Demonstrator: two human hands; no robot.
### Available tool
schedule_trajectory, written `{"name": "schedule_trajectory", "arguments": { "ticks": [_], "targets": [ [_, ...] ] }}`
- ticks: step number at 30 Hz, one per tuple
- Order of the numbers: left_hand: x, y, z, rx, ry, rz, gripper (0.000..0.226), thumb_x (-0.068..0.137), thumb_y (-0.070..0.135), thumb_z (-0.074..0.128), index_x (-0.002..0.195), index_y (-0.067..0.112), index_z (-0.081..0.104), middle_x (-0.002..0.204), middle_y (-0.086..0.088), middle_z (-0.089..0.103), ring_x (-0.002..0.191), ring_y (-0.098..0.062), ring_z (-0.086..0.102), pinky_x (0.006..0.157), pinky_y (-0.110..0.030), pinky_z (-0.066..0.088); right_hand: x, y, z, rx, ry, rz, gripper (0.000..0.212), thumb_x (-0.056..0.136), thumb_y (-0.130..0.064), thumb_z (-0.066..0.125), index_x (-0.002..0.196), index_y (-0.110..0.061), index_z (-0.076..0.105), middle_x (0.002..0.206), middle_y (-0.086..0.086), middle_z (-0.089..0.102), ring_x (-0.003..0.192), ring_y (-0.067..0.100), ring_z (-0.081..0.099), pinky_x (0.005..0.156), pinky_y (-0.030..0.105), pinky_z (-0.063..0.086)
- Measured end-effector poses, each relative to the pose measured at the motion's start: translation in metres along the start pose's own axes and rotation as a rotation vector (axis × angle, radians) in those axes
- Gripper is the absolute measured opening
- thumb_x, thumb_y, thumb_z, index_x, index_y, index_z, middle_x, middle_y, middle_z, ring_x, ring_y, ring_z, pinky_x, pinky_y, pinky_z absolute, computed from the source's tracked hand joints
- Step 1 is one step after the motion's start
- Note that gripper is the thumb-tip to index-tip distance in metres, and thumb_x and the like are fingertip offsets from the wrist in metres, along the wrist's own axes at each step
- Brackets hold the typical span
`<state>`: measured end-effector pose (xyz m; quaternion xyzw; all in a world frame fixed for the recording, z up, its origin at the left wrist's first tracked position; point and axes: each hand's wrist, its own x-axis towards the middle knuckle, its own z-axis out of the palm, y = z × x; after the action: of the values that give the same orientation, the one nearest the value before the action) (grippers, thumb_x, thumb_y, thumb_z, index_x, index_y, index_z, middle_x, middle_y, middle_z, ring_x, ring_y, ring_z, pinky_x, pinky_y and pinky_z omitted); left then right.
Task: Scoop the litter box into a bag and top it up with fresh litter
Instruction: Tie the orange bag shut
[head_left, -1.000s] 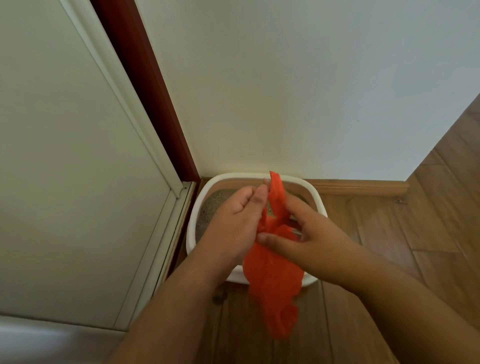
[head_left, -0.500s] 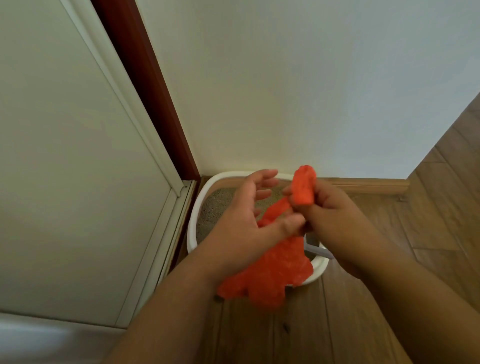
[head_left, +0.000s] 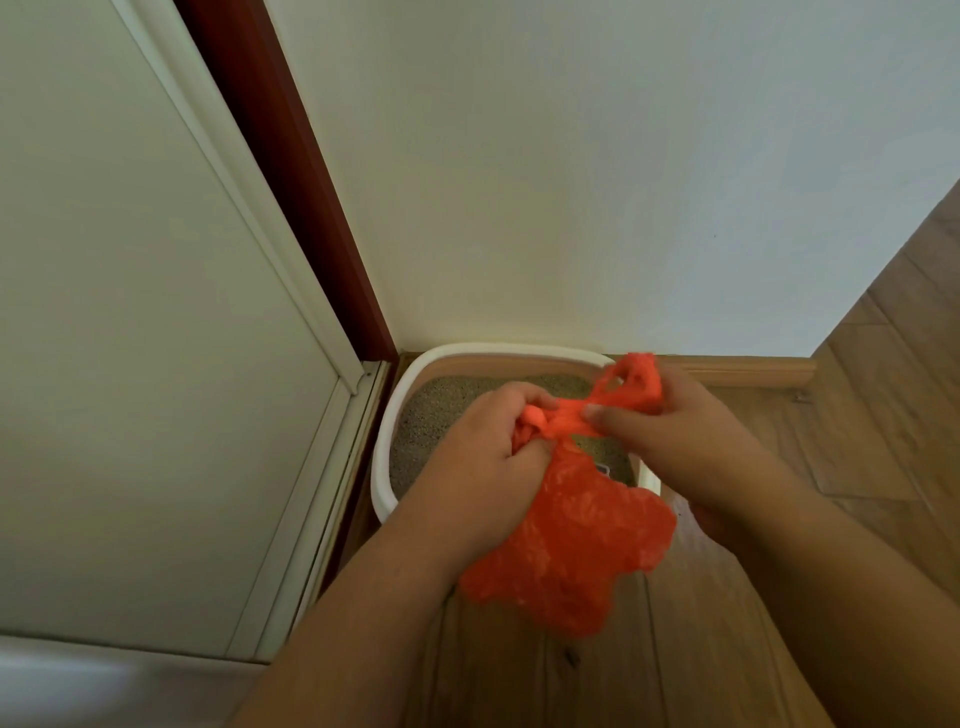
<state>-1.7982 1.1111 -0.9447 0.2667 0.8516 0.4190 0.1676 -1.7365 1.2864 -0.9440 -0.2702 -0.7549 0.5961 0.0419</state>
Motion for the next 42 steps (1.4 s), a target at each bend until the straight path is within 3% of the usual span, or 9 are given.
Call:
{"name": "schedule_trajectory", "arguments": {
  "ticks": [6, 12, 15, 21, 25, 28, 32, 36, 42],
  "targets": [
    [0.003, 0.003, 0.002, 0.082, 0.087, -0.071, 0.008, 0.095, 0.035, 0.052, 0.093, 0.028, 0.055, 0.090, 0.003, 0.057, 0.070, -0.014, 0.054, 0.059, -0.030, 0.043, -0.007, -0.009, 0.001, 0.153, 0.125, -0.157, 0.047, 0.074, -0.054, 0.079, 0.110, -0.031, 0.059, 0.110, -0.011, 0.069, 0.103, 0.008, 0.068, 0.086, 0.039, 0.061],
    [0.006, 0.002, 0.001, 0.108, 0.089, -0.073, 0.045, 0.094, 0.068, 0.049, 0.080, 0.026, 0.052, 0.091, 0.003, 0.050, 0.080, -0.013, 0.053, 0.070, -0.030, 0.047, -0.009, -0.011, 0.003, 0.040, 0.018, -0.271, 0.041, 0.076, -0.052, 0.072, 0.106, -0.035, 0.050, 0.112, -0.012, 0.071, 0.102, 0.001, 0.069, 0.086, 0.037, 0.061],
    [0.010, -0.001, 0.003, 0.122, 0.188, 0.003, 0.033, 0.097, 0.053, 0.057, 0.078, 0.026, 0.055, 0.090, 0.005, 0.049, 0.087, -0.016, 0.051, 0.073, -0.033, 0.045, -0.010, -0.005, 0.013, -0.075, -0.108, -0.269, 0.014, 0.097, -0.029, 0.064, 0.109, -0.036, 0.062, 0.103, -0.010, 0.074, 0.093, 0.006, 0.071, 0.085, 0.042, 0.061],
    [0.003, 0.006, 0.003, -0.103, 0.370, 0.091, 0.019, 0.081, 0.013, 0.071, 0.075, 0.022, 0.055, 0.098, 0.008, 0.052, 0.099, -0.001, 0.057, 0.081, -0.005, 0.041, -0.021, -0.003, 0.030, -0.121, -0.339, -0.176, 0.015, 0.104, -0.025, 0.053, 0.102, -0.031, 0.067, 0.087, 0.005, 0.072, 0.080, 0.035, 0.068, 0.071, 0.051, 0.058],
    [0.005, 0.002, -0.004, -0.184, 0.388, 0.060, 0.031, 0.078, -0.002, 0.065, 0.074, 0.026, 0.051, 0.094, 0.010, 0.065, 0.088, -0.002, 0.065, 0.070, -0.016, 0.049, -0.013, -0.009, 0.015, -0.218, -0.242, -0.191, 0.006, 0.096, -0.032, 0.065, 0.091, -0.032, 0.068, 0.088, -0.007, 0.071, 0.077, 0.015, 0.068, 0.069, 0.033, 0.060],
    [0.006, -0.004, -0.004, -0.112, 0.365, -0.002, 0.030, 0.080, 0.001, 0.066, 0.081, 0.027, 0.053, 0.084, 0.003, 0.060, 0.076, -0.013, 0.059, 0.061, -0.033, 0.054, -0.009, -0.011, 0.003, -0.200, 0.012, -0.339, 0.031, 0.088, -0.025, 0.073, 0.114, -0.039, 0.062, 0.118, -0.017, 0.059, 0.109, 0.002, 0.060, 0.090, 0.029, 0.054],
    [0.004, 0.002, 0.002, -0.174, 0.239, 0.047, 0.045, 0.083, 0.004, 0.068, 0.107, 0.040, 0.056, 0.102, 0.015, 0.058, 0.094, -0.005, 0.062, 0.076, -0.027, 0.055, -0.020, -0.014, 0.002, -0.029, -0.292, -0.456, 0.073, 0.091, -0.007, 0.065, 0.140, -0.057, 0.043, 0.149, -0.030, 0.040, 0.141, -0.002, 0.037, 0.107, 0.029, 0.045],
    [0.000, 0.002, 0.019, -0.214, 0.147, 0.058, 0.064, 0.089, 0.020, 0.069, 0.145, 0.035, 0.041, 0.139, 0.017, 0.051, 0.119, 0.009, 0.056, 0.089, -0.012, 0.052, -0.030, -0.018, 0.021, 0.078, -0.470, -0.374, 0.057, 0.093, -0.048, 0.056, 0.142, -0.067, 0.034, 0.157, -0.033, 0.027, 0.143, -0.005, 0.034, 0.117, 0.037, 0.039],
    [-0.002, 0.000, 0.024, -0.280, 0.209, 0.054, 0.096, 0.086, 0.009, 0.077, 0.155, 0.044, 0.022, 0.131, 0.034, 0.047, 0.120, 0.012, 0.056, 0.090, -0.008, 0.049, -0.027, -0.020, 0.023, 0.057, -0.450, -0.377, 0.050, 0.098, -0.041, 0.057, 0.142, -0.059, 0.043, 0.143, -0.027, 0.053, 0.129, -0.005, 0.052, 0.110, 0.034, 0.046]
  ]
}}
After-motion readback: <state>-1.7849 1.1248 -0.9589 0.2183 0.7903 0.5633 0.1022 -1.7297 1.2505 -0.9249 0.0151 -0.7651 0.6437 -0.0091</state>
